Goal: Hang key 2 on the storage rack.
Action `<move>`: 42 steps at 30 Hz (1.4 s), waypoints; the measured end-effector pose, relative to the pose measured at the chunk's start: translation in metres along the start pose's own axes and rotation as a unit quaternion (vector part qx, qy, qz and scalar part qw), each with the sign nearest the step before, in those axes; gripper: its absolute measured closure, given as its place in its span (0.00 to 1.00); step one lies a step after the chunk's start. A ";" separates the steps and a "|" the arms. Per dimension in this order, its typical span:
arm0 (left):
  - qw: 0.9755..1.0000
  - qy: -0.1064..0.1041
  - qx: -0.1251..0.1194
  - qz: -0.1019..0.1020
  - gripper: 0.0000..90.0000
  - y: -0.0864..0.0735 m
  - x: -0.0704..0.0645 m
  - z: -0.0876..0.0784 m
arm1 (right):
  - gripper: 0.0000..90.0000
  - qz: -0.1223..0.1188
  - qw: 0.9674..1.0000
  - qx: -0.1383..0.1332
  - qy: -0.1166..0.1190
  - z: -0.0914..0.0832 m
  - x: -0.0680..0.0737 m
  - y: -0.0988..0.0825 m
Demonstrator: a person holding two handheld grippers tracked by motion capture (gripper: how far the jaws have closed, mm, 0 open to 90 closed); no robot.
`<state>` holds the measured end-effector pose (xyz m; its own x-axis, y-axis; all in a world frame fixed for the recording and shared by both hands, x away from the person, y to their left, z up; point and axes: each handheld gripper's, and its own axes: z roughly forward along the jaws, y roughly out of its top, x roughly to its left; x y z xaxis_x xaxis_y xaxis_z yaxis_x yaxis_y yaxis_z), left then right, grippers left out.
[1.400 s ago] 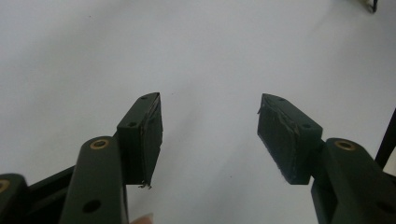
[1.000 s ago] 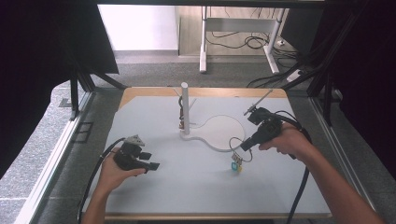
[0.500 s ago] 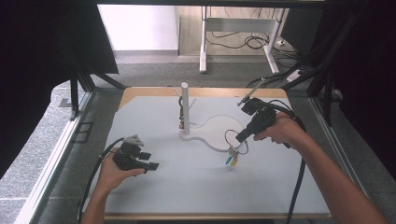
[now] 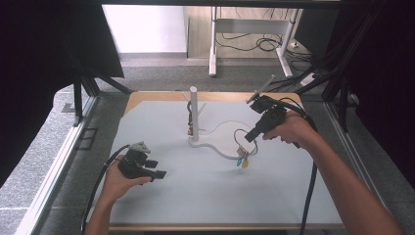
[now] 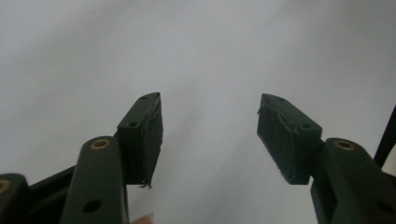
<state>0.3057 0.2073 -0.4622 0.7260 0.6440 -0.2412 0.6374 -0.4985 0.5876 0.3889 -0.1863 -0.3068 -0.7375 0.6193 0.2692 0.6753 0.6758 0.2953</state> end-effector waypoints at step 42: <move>1.000 -0.002 -0.003 -0.001 0.45 -0.001 0.001 -0.003 | 0.98 0.028 0.999 -0.021 -0.024 -0.007 -0.016 0.061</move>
<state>0.3052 0.2100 -0.4611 0.7266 0.6417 -0.2456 0.6366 -0.4942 0.5920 0.4416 -0.1578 -0.2871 -0.6976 0.6740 0.2429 0.7136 0.6231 0.3202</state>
